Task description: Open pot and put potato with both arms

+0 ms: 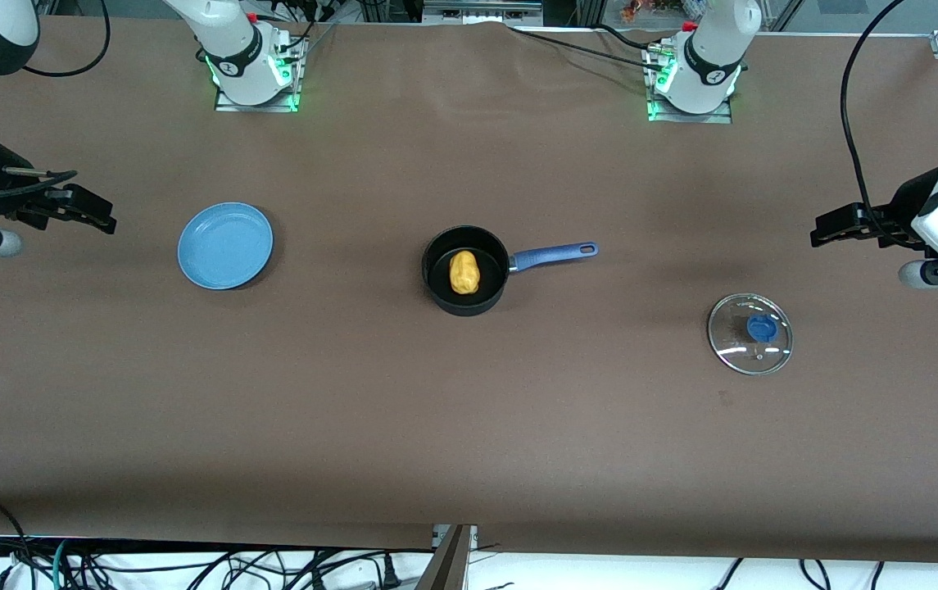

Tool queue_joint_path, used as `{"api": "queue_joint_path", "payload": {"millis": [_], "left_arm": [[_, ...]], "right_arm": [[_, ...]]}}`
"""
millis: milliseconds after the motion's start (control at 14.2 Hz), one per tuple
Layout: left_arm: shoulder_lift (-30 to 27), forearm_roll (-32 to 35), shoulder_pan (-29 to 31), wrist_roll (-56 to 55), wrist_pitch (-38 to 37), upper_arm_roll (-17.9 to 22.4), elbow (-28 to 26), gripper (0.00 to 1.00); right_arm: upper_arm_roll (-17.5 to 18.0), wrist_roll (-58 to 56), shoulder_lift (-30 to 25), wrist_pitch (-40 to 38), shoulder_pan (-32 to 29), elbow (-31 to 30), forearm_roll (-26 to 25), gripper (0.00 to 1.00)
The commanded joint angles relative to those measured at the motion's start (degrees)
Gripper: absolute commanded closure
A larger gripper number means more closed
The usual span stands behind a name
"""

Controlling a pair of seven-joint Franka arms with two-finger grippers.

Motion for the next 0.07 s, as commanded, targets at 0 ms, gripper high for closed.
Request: {"api": "queue_joint_path", "payload": {"millis": [0], "left_arm": [[-1.3, 0.6, -1.1, -0.5, -0.8, 1.4, -0.6, 0.00]], "right_arm": [[-1.9, -0.6, -1.2, 0.1, 1.7, -1.6, 0.9, 0.00]]}}
